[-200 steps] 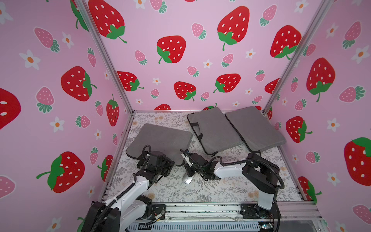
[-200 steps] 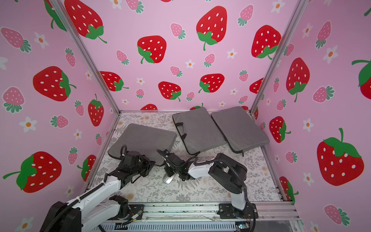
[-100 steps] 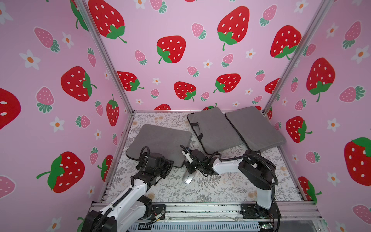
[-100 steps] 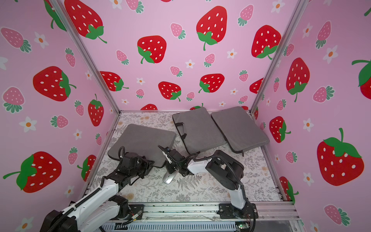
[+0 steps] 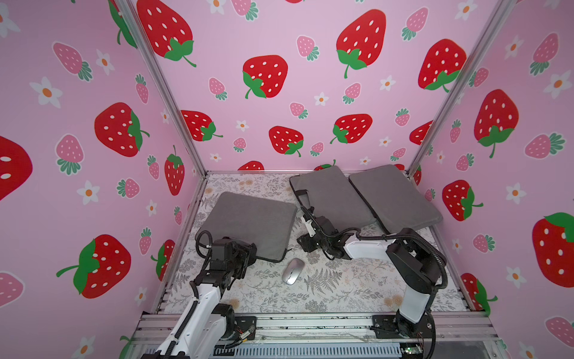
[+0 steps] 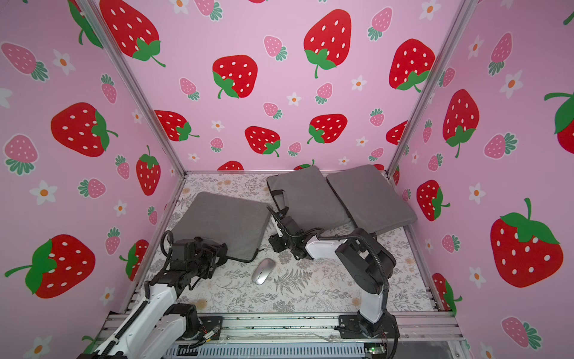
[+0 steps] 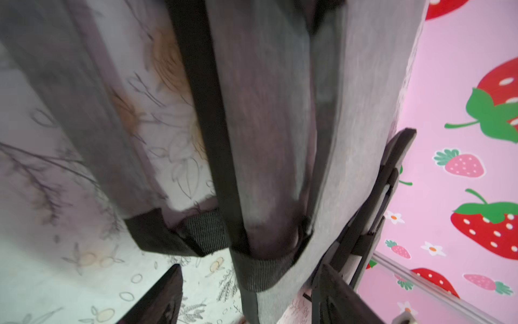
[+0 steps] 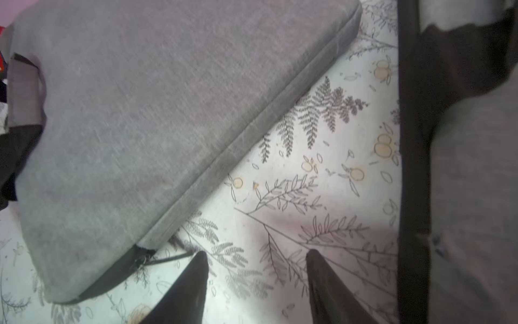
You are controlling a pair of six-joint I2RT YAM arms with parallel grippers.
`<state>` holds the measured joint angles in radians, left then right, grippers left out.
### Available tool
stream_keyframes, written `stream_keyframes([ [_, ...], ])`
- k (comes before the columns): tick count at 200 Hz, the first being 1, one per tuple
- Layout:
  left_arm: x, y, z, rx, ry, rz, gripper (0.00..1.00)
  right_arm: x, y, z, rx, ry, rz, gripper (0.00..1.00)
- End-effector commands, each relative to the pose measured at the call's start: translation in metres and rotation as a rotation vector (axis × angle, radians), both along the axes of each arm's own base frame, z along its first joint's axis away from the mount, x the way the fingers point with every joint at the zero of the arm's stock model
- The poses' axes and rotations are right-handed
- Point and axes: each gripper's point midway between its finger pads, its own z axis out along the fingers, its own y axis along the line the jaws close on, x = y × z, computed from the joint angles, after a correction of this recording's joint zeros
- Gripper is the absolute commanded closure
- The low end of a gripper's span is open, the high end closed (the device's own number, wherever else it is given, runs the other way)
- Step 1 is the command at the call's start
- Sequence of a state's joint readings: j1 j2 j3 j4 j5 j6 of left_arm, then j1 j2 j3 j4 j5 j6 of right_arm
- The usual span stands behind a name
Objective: Put the mouse into the laptop bag
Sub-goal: Zip the zipper on the zippered laptop bag, then adjust the zippered laptop bag at the corner of the board.
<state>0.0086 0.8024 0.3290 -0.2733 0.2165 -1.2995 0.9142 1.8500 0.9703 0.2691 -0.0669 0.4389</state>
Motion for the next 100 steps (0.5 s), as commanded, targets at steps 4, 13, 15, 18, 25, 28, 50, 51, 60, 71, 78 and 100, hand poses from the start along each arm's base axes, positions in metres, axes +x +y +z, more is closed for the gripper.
stream_keyframes([
  [4, -0.005, 0.013, -0.001, 0.064, 0.039, -0.036, 0.23, 0.008, 0.031, -0.003, 0.078, 0.05, 0.033, 0.39],
  [13, -0.003, 0.015, 0.001, 0.075, 0.036, -0.045, 0.22, 0.015, 0.036, -0.009, 0.076, 0.065, 0.02, 0.37],
  [15, -0.003, 0.016, 0.001, 0.075, 0.037, -0.045, 0.22, 0.016, 0.038, -0.01, 0.077, 0.066, 0.017, 0.37],
  [18, -0.002, 0.016, 0.0, 0.075, 0.039, -0.047, 0.22, 0.019, 0.04, -0.012, 0.079, 0.072, 0.013, 0.37],
  [25, -0.001, 0.016, 0.0, 0.074, 0.039, -0.052, 0.22, 0.023, 0.043, -0.016, 0.086, 0.087, 0.005, 0.37],
  [28, 0.0, 0.016, -0.001, 0.07, 0.04, -0.054, 0.22, 0.025, 0.045, -0.016, 0.092, 0.094, 0.005, 0.37],
  [50, 0.008, 0.017, -0.011, 0.056, 0.051, -0.064, 0.22, 0.03, 0.057, -0.023, 0.121, 0.128, 0.014, 0.37],
  [51, 0.008, 0.016, -0.011, 0.056, 0.051, -0.066, 0.22, 0.03, 0.057, -0.023, 0.122, 0.129, 0.014, 0.37],
  [60, 0.014, 0.016, -0.014, 0.054, 0.051, -0.074, 0.22, 0.032, 0.059, -0.027, 0.122, 0.137, 0.011, 0.38],
  [71, 0.022, 0.015, -0.017, 0.053, 0.047, -0.095, 0.23, 0.032, 0.06, -0.029, 0.125, 0.143, 0.009, 0.44],
  [78, 0.029, 0.015, -0.019, 0.054, 0.043, -0.109, 0.25, 0.032, 0.061, -0.029, 0.13, 0.148, 0.007, 0.58],
  [100, 0.049, 0.015, -0.028, 0.056, 0.057, -0.138, 0.29, 0.027, 0.061, -0.031, 0.146, 0.163, 0.016, 0.93],
])
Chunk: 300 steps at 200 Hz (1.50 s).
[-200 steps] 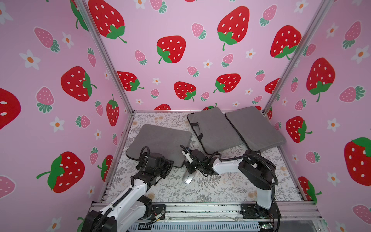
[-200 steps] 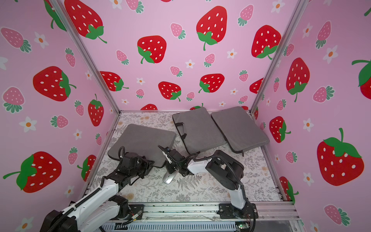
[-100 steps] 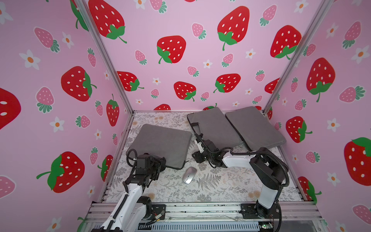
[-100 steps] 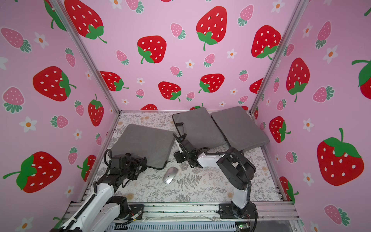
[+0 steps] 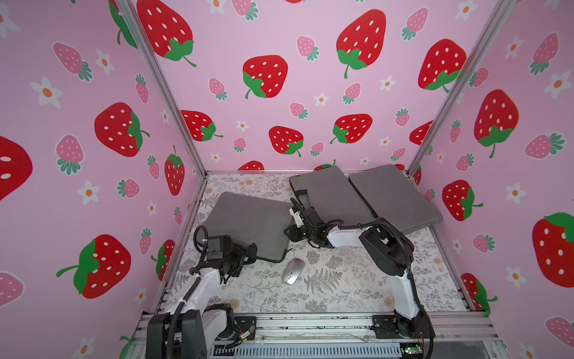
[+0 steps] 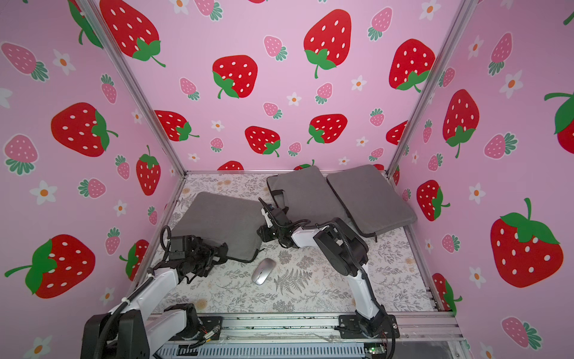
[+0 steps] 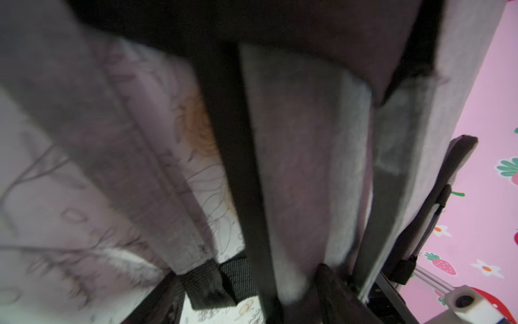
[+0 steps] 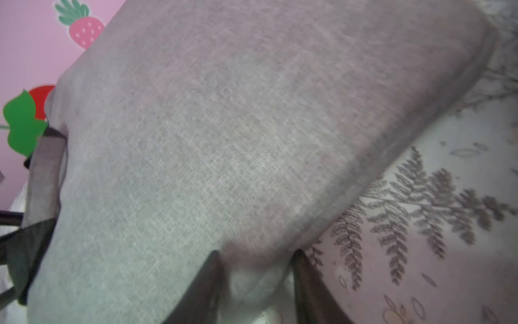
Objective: Put the mouse into the laptop bag
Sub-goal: Adjust the zippered laptop bag at the corner of the board.
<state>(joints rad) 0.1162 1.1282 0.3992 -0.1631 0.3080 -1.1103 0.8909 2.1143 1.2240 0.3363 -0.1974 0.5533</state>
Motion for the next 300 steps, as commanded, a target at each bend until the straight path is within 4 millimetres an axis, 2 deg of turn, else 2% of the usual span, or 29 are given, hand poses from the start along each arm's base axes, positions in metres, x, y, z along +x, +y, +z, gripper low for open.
stream_keyframes([
  [1, 0.028, 0.002, 0.002, 0.02, -0.042, -0.048, 0.29, -0.009, 0.001, -0.014, 0.009, 0.055, 0.014, 0.94],
  [8, 0.037, 0.002, 0.001, 0.016, -0.046, -0.057, 0.31, -0.012, 0.0, -0.015, 0.01, 0.061, 0.018, 1.0],
  [33, 0.071, 0.009, 0.006, 0.066, -0.018, -0.113, 0.31, -0.034, -0.004, -0.016, 0.029, 0.031, 0.018, 1.0],
  [51, 0.089, 0.022, 0.009, 0.133, 0.028, -0.126, 0.31, -0.055, 0.0, -0.016, 0.01, -0.004, 0.044, 1.0],
  [67, 0.104, 0.036, 0.015, 0.167, 0.035, -0.11, 0.28, -0.074, 0.013, -0.018, 0.003, -0.009, 0.097, 1.0],
  [89, 0.112, 0.066, 0.023, 0.232, 0.112, -0.065, 0.14, -0.097, 0.037, -0.019, 0.012, 0.002, 0.167, 1.0],
  [106, 0.127, 0.078, 0.035, 0.249, 0.111, -0.091, 0.12, -0.115, 0.056, -0.018, 0.011, 0.0, 0.221, 1.0],
  [109, 0.127, 0.079, 0.036, 0.248, 0.128, -0.102, 0.12, -0.117, 0.059, -0.017, 0.011, -0.004, 0.23, 1.0],
  [124, 0.122, 0.089, 0.046, 0.29, 0.201, -0.133, 0.15, -0.12, 0.065, -0.012, 0.009, -0.019, 0.24, 0.69],
  [133, 0.111, 0.099, 0.051, 0.341, 0.232, -0.126, 0.15, -0.118, 0.063, -0.005, 0.012, -0.029, 0.235, 0.59],
  [148, 0.088, 0.111, 0.06, 0.372, 0.229, -0.068, 0.13, -0.117, 0.054, 0.011, 0.005, -0.067, 0.231, 0.5],
  [156, 0.075, 0.115, 0.068, 0.379, 0.214, -0.036, 0.13, -0.118, 0.047, 0.021, 0.001, -0.088, 0.229, 0.49],
  [166, 0.06, 0.119, 0.084, 0.405, 0.181, -0.002, 0.12, -0.119, 0.039, 0.035, -0.002, -0.119, 0.227, 0.49],
  [177, 0.047, 0.119, 0.102, 0.435, 0.139, 0.024, 0.11, -0.117, 0.024, 0.05, -0.018, -0.17, 0.21, 0.39],
  [198, 0.025, 0.098, 0.127, 0.436, 0.029, 0.011, 0.11, -0.1, -0.007, 0.067, -0.068, -0.251, 0.128, 0.28],
  [215, 0.013, 0.065, 0.133, 0.391, -0.073, -0.032, 0.1, -0.073, -0.03, 0.067, -0.105, -0.251, 0.042, 0.21],
  [225, 0.002, 0.041, 0.122, 0.34, -0.094, -0.06, 0.0, -0.055, -0.041, 0.061, -0.129, -0.222, -0.003, 0.2],
  [256, -0.023, -0.027, 0.088, 0.19, -0.191, -0.132, 0.01, -0.013, -0.053, 0.034, -0.205, -0.176, -0.068, 0.19],
  [278, -0.036, -0.042, 0.076, 0.19, -0.197, -0.166, 0.01, 0.004, -0.05, 0.019, -0.221, -0.129, -0.069, 0.18],
  [300, -0.041, -0.037, 0.057, 0.226, -0.162, -0.17, 0.01, 0.016, -0.048, 0.01, -0.231, -0.118, -0.07, 0.17],
])
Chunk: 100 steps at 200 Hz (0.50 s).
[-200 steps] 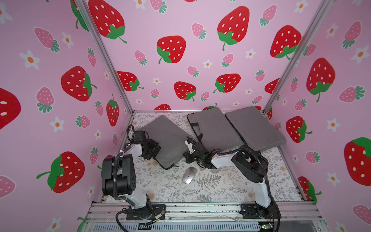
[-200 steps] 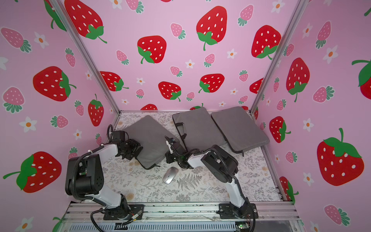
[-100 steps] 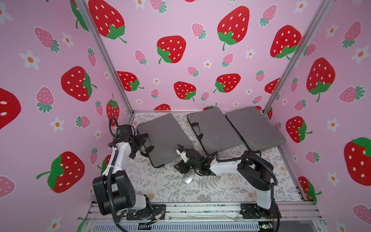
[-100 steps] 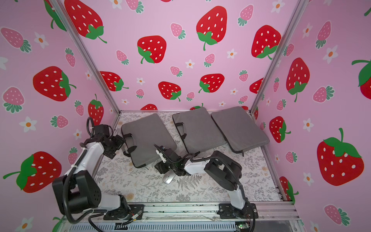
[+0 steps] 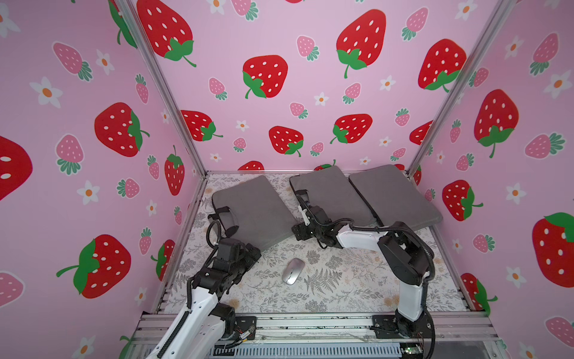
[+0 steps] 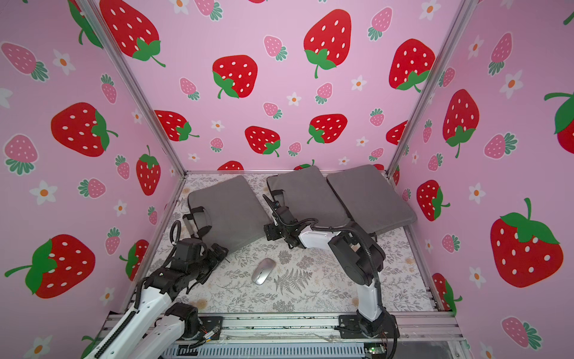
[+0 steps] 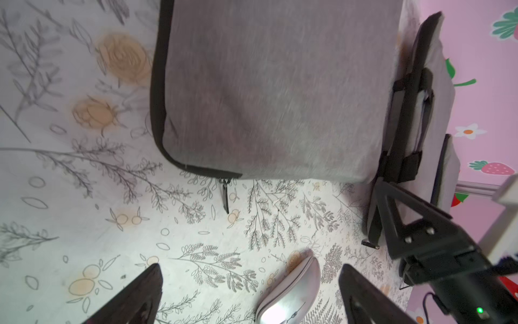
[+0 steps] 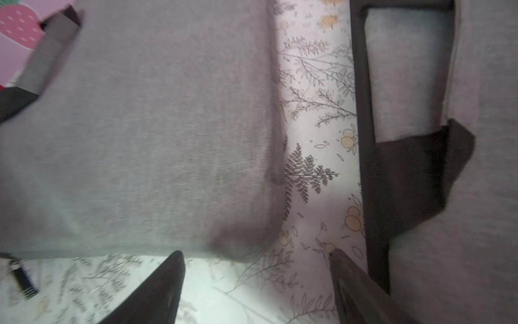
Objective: Put the mouse into the laptop bag
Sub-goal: Adjust the zippered laptop bag at the corner of the board.
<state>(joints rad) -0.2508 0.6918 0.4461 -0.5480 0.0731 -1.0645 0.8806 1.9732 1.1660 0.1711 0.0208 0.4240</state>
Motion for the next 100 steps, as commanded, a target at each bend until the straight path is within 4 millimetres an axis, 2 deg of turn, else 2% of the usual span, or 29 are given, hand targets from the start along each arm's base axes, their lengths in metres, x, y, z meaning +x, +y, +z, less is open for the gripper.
stream_keyframes([
  [1, 0.01, 0.009, 0.002, 0.007, -0.049, 0.091, 0.01, 0.003, 0.004, -0.007, -0.027, 0.027, 0.022, 0.16],
  [35, 0.019, 0.011, -0.023, 0.028, 0.0, 0.091, 0.01, 0.01, 0.017, -0.023, -0.043, 0.062, 0.055, 0.16],
  [60, 0.03, 0.015, -0.038, 0.038, 0.071, 0.095, 0.01, 0.005, 0.031, -0.034, -0.018, 0.115, 0.1, 0.16],
  [79, 0.04, 0.027, -0.048, 0.052, 0.118, 0.123, 0.01, -0.001, 0.036, -0.037, -0.004, 0.141, 0.112, 0.16],
  [100, 0.053, 0.05, -0.057, 0.096, 0.157, 0.179, 0.0, -0.012, 0.044, -0.039, 0.01, 0.155, 0.128, 0.16],
])
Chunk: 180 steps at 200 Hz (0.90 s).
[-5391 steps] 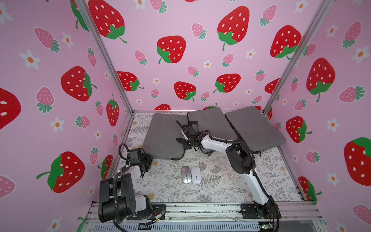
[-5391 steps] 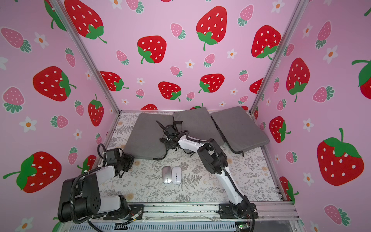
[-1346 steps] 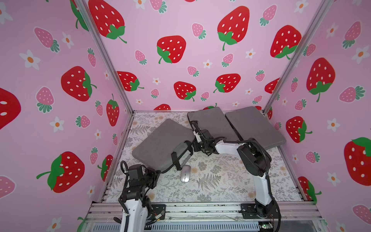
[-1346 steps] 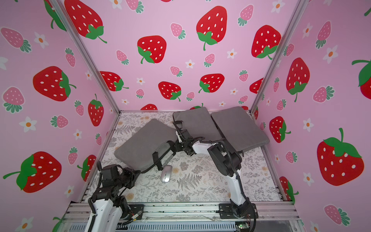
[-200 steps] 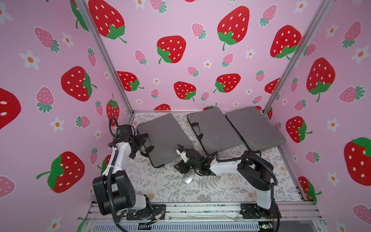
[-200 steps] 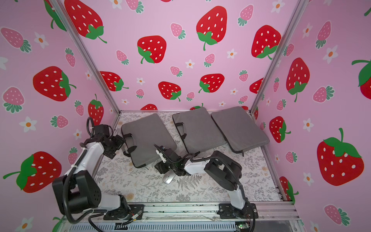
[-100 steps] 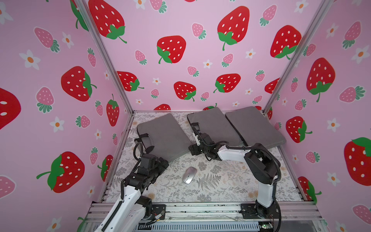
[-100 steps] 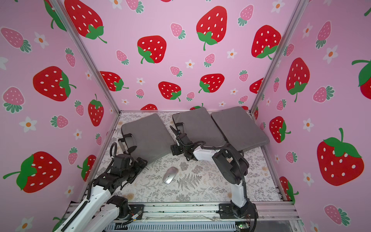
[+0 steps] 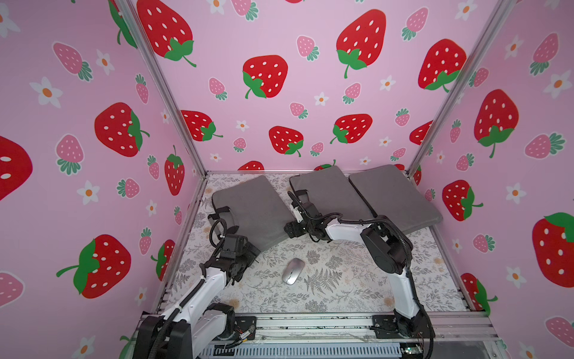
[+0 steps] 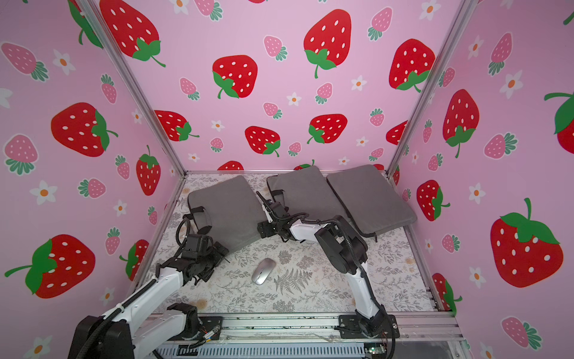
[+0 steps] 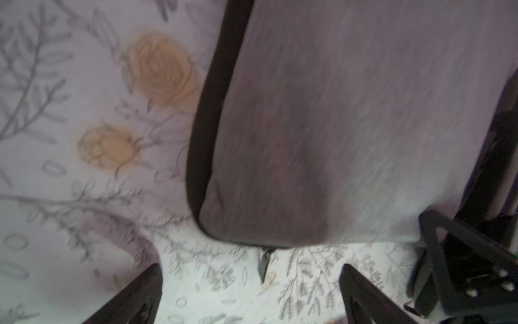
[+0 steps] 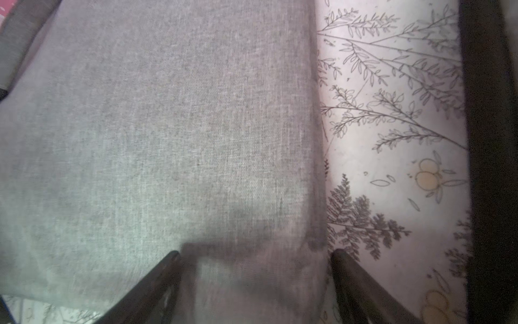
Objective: Put the mouse into the laptop bag
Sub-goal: Adjust the zippered laptop bag at the corner of the board.
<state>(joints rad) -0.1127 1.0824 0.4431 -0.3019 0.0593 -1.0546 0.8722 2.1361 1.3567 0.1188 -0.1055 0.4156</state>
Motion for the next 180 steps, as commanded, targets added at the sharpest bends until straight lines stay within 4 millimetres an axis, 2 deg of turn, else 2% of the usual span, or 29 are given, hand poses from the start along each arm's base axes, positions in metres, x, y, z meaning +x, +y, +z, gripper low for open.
stream_keyframes([
  [1, 0.016, 0.022, -0.005, 0.058, 0.023, 0.04, 0.0, -0.023, 0.006, -0.02, -0.024, 0.077, 0.041, 0.16],
  [45, 0.05, 0.058, -0.016, 0.178, 0.151, 0.082, 0.03, -0.041, 0.028, -0.025, -0.034, 0.103, 0.05, 0.17],
  [65, 0.063, 0.072, -0.025, 0.183, 0.19, 0.099, 0.06, -0.041, 0.035, -0.029, -0.042, 0.109, 0.046, 0.16],
  [88, 0.068, 0.082, -0.032, 0.194, 0.226, 0.127, 0.06, -0.034, 0.042, -0.035, -0.061, 0.122, 0.041, 0.16],
  [106, 0.074, 0.092, -0.023, 0.222, 0.236, 0.141, 0.06, -0.036, 0.052, -0.036, -0.037, 0.143, 0.053, 0.16],
  [139, 0.063, 0.105, -0.005, 0.254, 0.26, 0.195, 0.05, -0.032, 0.065, -0.039, -0.056, 0.136, 0.054, 0.15],
  [162, 0.054, 0.115, 0.007, 0.259, 0.245, 0.237, 0.04, -0.04, 0.075, -0.037, -0.037, 0.144, 0.079, 0.16],
  [180, 0.056, 0.119, 0.019, 0.252, 0.24, 0.232, 0.03, -0.052, 0.085, -0.032, -0.033, 0.131, 0.104, 0.16],
])
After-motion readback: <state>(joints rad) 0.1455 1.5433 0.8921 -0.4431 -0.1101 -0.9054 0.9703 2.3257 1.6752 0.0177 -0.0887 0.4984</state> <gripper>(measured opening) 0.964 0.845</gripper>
